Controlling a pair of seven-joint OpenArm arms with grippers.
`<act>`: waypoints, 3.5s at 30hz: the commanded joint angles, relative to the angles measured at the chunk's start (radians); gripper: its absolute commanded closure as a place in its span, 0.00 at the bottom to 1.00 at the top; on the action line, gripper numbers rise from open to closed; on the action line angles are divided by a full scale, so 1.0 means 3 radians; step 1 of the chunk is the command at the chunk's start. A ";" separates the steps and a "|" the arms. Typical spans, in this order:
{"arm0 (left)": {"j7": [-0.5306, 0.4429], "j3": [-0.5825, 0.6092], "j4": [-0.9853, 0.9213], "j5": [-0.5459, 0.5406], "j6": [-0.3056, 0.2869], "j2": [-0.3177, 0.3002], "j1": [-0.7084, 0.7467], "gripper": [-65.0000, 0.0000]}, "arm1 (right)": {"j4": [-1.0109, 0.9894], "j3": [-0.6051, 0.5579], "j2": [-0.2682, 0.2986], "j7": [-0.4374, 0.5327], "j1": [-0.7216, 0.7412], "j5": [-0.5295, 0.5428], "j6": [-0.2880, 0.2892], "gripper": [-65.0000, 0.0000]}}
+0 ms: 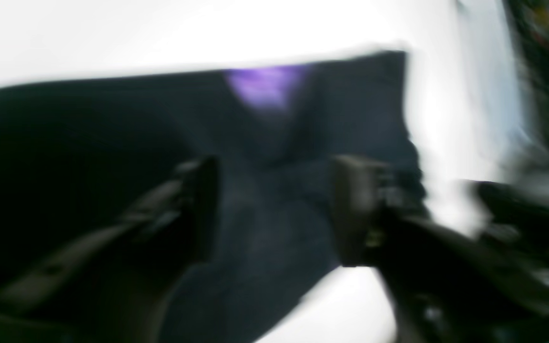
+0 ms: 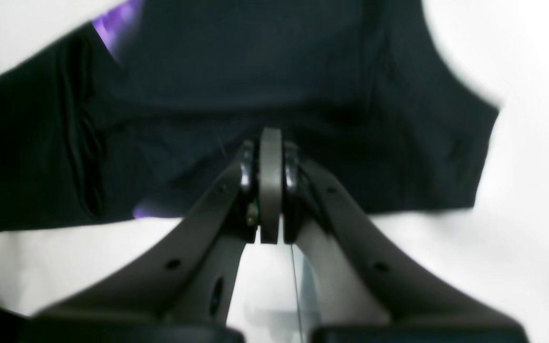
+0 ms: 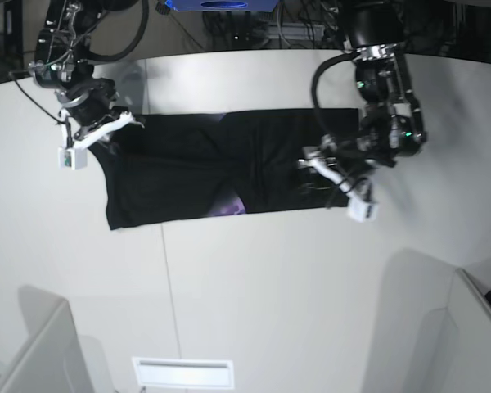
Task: Fold the T-shirt properly
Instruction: 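Open the left gripper and raise both grippers off the strip, then move both grippers to the two ends of the black strip, then grasp both strip ends and fold them toward each other into a bundle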
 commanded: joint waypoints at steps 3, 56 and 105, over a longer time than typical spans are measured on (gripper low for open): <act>-0.0003 -0.0437 0.0247 -0.0046 -0.0034 -0.0282 0.0170 0.91 | -0.0012 0.0014 0.0118 0.0040 0.0197 0.0339 0.0021 0.89; -0.0208 -0.0402 0.0043 0.1125 -0.0034 -0.0645 0.0401 1.00 | -0.2369 -0.0682 0.0829 -0.0354 0.1460 0.0656 0.0430 1.00; -0.0453 0.0882 -0.0377 0.1565 -0.0034 -0.0400 0.0058 1.00 | -0.0318 -0.0723 0.0052 -0.1039 0.1286 0.0656 -0.0260 1.00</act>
